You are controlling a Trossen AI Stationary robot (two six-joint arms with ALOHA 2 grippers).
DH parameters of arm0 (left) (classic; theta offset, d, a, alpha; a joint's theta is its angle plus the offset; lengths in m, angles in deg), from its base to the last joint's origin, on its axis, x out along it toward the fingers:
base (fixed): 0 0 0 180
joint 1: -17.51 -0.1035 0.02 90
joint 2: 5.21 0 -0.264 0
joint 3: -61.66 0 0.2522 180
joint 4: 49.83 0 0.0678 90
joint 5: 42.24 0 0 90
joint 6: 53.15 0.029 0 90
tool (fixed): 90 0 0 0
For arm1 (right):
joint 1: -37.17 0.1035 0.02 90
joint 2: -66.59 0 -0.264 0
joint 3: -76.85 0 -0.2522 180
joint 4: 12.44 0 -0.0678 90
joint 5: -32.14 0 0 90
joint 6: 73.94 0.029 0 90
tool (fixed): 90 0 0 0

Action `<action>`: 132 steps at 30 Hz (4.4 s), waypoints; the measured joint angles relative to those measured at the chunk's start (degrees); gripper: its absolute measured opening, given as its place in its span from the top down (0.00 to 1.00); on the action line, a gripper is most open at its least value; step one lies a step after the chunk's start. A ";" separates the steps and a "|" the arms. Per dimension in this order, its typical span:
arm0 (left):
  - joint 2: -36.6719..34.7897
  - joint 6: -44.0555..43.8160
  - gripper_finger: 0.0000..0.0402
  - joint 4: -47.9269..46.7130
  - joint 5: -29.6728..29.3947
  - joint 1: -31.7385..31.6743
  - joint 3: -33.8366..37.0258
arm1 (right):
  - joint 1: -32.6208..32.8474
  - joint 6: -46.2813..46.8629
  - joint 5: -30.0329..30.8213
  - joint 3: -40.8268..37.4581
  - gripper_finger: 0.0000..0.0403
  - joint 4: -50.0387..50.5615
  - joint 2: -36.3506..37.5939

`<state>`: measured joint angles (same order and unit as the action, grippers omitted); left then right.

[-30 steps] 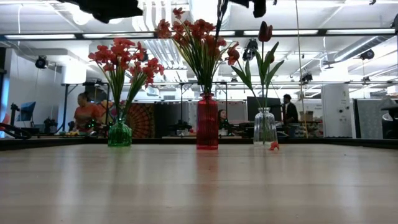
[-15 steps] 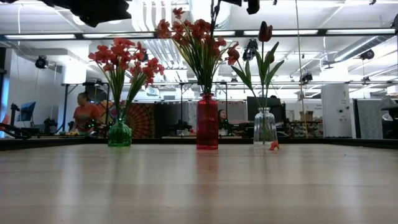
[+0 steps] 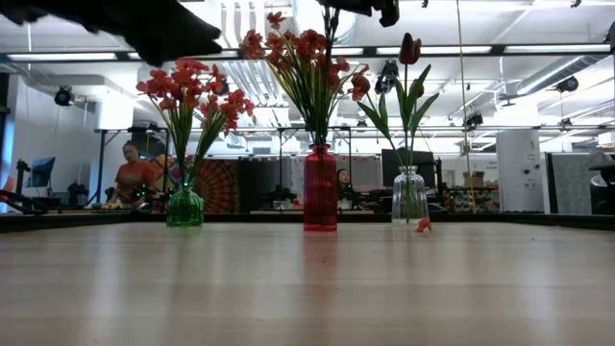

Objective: Sort flowers into vase by color
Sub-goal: Put the orange flowers into the red vase

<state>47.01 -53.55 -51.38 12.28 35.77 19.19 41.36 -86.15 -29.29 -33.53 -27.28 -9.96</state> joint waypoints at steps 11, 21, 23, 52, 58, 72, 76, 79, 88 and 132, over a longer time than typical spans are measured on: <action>17.46 -1.20 0.43 37.15 -2.91 -0.72 10.04 | 1.01 -0.09 -0.13 -0.11 0.89 4.57 0.78; 36.13 -1.50 0.22 44.55 -3.11 -6.56 4.16 | 1.18 -0.10 -0.49 -0.38 0.89 9.06 3.46; 39.55 -1.96 0.20 45.94 -3.00 -8.39 2.72 | 1.18 0.17 -0.50 -0.83 0.89 9.45 3.64; 60.01 -7.01 0.18 56.34 7.67 -20.98 -5.43 | -0.20 -2.78 -5.06 -1.90 0.89 5.17 4.07; 62.10 -7.16 0.18 56.51 9.42 -21.53 -6.47 | -0.22 -2.90 -5.06 -1.92 0.89 5.62 4.07; 64.87 -6.14 0.18 56.56 9.00 -22.24 -9.07 | -0.22 -3.45 -5.06 -2.16 0.89 6.05 4.04; 64.87 -6.14 0.18 56.44 8.72 -22.80 -9.00 | -0.22 -3.48 -5.06 -2.30 0.89 6.03 4.04; 64.87 -5.94 0.18 56.39 8.72 -23.25 -8.98 | -0.22 -3.48 -5.06 -2.38 0.89 6.03 4.04; 64.87 -1.96 0.19 56.23 12.52 -23.54 -10.62 | -0.31 -3.87 -5.06 -2.38 0.89 6.01 4.04; 64.84 -0.30 0.19 55.73 14.05 -25.03 -11.55 | -1.25 -4.53 -5.05 -2.78 0.89 4.72 2.49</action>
<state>111.85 -53.85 4.34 26.33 10.75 7.65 40.11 -90.68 -34.34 -36.31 -22.56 -7.47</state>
